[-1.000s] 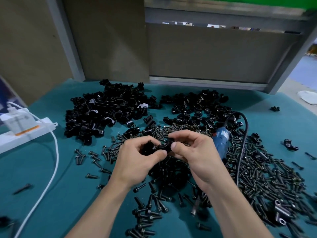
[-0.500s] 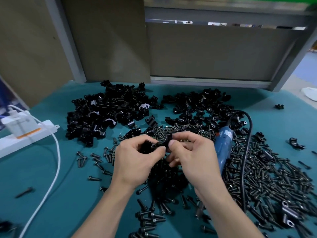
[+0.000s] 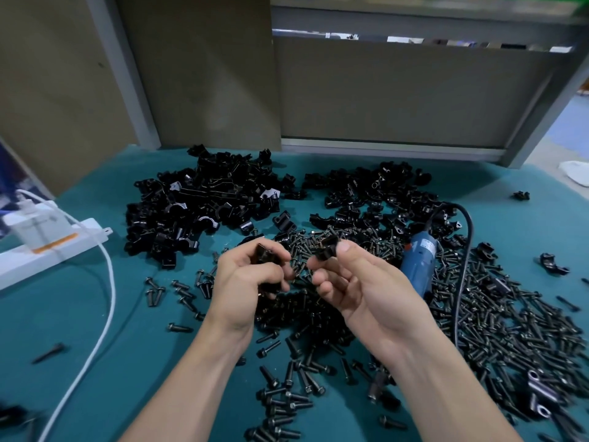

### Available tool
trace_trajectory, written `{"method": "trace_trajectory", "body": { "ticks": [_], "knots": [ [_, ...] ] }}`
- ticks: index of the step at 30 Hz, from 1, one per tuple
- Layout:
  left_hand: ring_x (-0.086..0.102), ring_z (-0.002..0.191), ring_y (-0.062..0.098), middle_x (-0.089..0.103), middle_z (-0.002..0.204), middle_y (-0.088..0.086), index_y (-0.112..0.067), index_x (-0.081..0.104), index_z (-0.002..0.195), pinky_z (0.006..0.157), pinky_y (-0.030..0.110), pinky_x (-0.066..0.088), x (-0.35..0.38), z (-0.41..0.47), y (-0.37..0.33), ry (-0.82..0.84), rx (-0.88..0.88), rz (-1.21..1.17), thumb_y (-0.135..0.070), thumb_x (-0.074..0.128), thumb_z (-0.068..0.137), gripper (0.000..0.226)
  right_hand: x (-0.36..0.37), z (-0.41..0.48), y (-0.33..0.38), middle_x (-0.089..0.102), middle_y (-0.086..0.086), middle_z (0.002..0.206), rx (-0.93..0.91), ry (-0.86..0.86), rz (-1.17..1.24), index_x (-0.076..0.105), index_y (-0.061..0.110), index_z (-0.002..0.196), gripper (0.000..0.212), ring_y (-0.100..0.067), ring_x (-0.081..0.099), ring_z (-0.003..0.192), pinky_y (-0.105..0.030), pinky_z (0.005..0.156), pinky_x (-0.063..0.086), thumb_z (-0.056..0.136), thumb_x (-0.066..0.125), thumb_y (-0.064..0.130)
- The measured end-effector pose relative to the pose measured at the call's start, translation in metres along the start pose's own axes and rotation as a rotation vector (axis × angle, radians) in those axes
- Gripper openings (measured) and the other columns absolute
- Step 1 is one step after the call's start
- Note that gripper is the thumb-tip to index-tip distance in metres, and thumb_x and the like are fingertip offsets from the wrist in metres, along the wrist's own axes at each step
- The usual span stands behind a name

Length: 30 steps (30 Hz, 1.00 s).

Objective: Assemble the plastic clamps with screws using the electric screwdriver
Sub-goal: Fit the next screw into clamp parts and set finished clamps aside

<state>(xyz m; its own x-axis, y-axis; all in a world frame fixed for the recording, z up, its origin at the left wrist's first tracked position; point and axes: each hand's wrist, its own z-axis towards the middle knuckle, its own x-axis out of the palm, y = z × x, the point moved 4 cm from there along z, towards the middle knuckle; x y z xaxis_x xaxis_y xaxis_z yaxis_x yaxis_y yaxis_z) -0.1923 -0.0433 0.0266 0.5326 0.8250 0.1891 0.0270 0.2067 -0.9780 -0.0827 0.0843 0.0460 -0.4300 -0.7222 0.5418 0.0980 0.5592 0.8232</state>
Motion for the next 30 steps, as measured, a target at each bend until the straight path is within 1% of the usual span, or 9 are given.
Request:
{"method": "trace_trajectory", "body": {
  "ticks": [5, 9, 12, 15, 18, 21, 23, 26, 30],
  "knots": [
    [0.052, 0.054, 0.016, 0.057, 0.061, 0.007, -0.017, 0.065, 0.062, 0.048, 0.023, 0.041, 0.004, -0.001, 0.002, 0.039, -0.05, -0.011, -0.002, 0.054, 0.053, 0.021, 0.001, 0.0, 0.0, 0.074, -0.016, 0.084, -0.018, 0.025, -0.121, 0.065, 0.007, 0.095, 0.026, -0.018, 0.069, 0.066, -0.023, 0.059, 0.057, 0.081, 0.073, 0.028],
    [0.054, 0.055, 0.016, 0.057, 0.063, 0.008, -0.015, 0.067, 0.065, 0.051, 0.023, 0.045, 0.009, -0.002, 0.0, 0.103, -0.026, 0.028, 0.0, 0.056, 0.057, 0.02, -0.002, 0.001, 0.002, 0.074, -0.01, 0.073, -0.171, -0.043, -0.467, 0.069, 0.007, 0.101, 0.022, -0.018, 0.07, 0.062, -0.021, 0.06, 0.055, 0.083, 0.081, 0.003],
    [0.055, 0.061, 0.02, 0.059, 0.068, 0.011, -0.014, 0.069, 0.07, 0.055, 0.027, 0.046, 0.011, -0.002, 0.0, 0.126, -0.034, 0.049, -0.003, 0.058, 0.06, 0.019, -0.001, 0.0, 0.005, 0.078, -0.007, 0.081, -0.257, -0.058, -0.533, 0.078, 0.017, 0.092, 0.028, -0.016, 0.072, 0.069, -0.021, 0.066, 0.057, 0.076, 0.086, -0.005],
    [0.057, 0.062, 0.02, 0.061, 0.071, 0.011, -0.012, 0.071, 0.074, 0.057, 0.027, 0.048, 0.011, -0.002, 0.001, 0.137, -0.052, 0.045, -0.004, 0.059, 0.062, 0.019, 0.0, -0.001, 0.008, 0.08, -0.004, 0.088, -0.307, -0.027, -0.554, 0.082, 0.018, 0.091, 0.034, -0.016, 0.074, 0.079, -0.022, 0.073, 0.058, 0.07, 0.088, -0.008],
    [0.059, 0.067, 0.022, 0.063, 0.076, 0.017, -0.004, 0.07, 0.081, 0.059, 0.026, 0.051, 0.012, -0.001, 0.002, 0.143, -0.052, 0.051, -0.003, 0.06, 0.065, 0.019, 0.001, -0.002, 0.009, 0.08, -0.001, 0.088, -0.336, -0.02, -0.62, 0.084, 0.023, 0.092, 0.038, -0.02, 0.076, 0.083, -0.026, 0.075, 0.061, 0.07, 0.089, -0.007],
    [0.063, 0.07, 0.019, 0.067, 0.077, 0.015, -0.006, 0.072, 0.082, 0.061, 0.024, 0.052, 0.013, -0.002, 0.001, 0.135, -0.022, 0.066, -0.003, 0.061, 0.068, 0.018, 0.001, -0.003, 0.01, 0.078, 0.006, 0.085, -0.365, -0.067, -0.786, 0.085, 0.033, 0.09, 0.041, -0.009, 0.067, 0.073, -0.021, 0.07, 0.056, 0.071, 0.089, -0.004],
    [0.066, 0.07, 0.015, 0.07, 0.076, 0.01, -0.009, 0.073, 0.082, 0.061, 0.022, 0.052, 0.014, -0.002, -0.001, 0.13, 0.003, 0.068, 0.001, 0.061, 0.072, 0.019, 0.002, -0.004, 0.011, 0.075, 0.011, 0.09, -0.395, -0.076, -0.87, 0.085, 0.033, 0.089, 0.04, -0.004, 0.062, 0.071, -0.017, 0.068, 0.052, 0.072, 0.089, -0.003],
    [0.065, 0.068, 0.008, 0.069, 0.074, 0.002, -0.013, 0.074, 0.081, 0.06, 0.019, 0.052, 0.012, -0.001, -0.001, 0.104, 0.029, 0.092, 0.016, 0.059, 0.084, 0.033, 0.002, -0.005, 0.014, 0.073, 0.021, 0.093, -0.425, -0.075, -0.955, 0.085, 0.032, 0.088, 0.034, 0.0, 0.066, 0.083, -0.011, 0.074, 0.047, 0.073, 0.09, 0.002],
    [0.066, 0.077, 0.007, 0.07, 0.078, -0.004, -0.02, 0.074, 0.082, 0.068, 0.023, 0.055, 0.011, 0.001, 0.001, 0.071, 0.05, 0.134, 0.015, 0.06, 0.089, 0.038, 0.0, -0.005, 0.013, 0.07, 0.026, 0.095, -0.446, -0.085, -1.032, 0.084, 0.039, 0.087, 0.035, 0.001, 0.063, 0.103, -0.006, 0.086, 0.042, 0.072, 0.091, 0.008]
  ]
}}
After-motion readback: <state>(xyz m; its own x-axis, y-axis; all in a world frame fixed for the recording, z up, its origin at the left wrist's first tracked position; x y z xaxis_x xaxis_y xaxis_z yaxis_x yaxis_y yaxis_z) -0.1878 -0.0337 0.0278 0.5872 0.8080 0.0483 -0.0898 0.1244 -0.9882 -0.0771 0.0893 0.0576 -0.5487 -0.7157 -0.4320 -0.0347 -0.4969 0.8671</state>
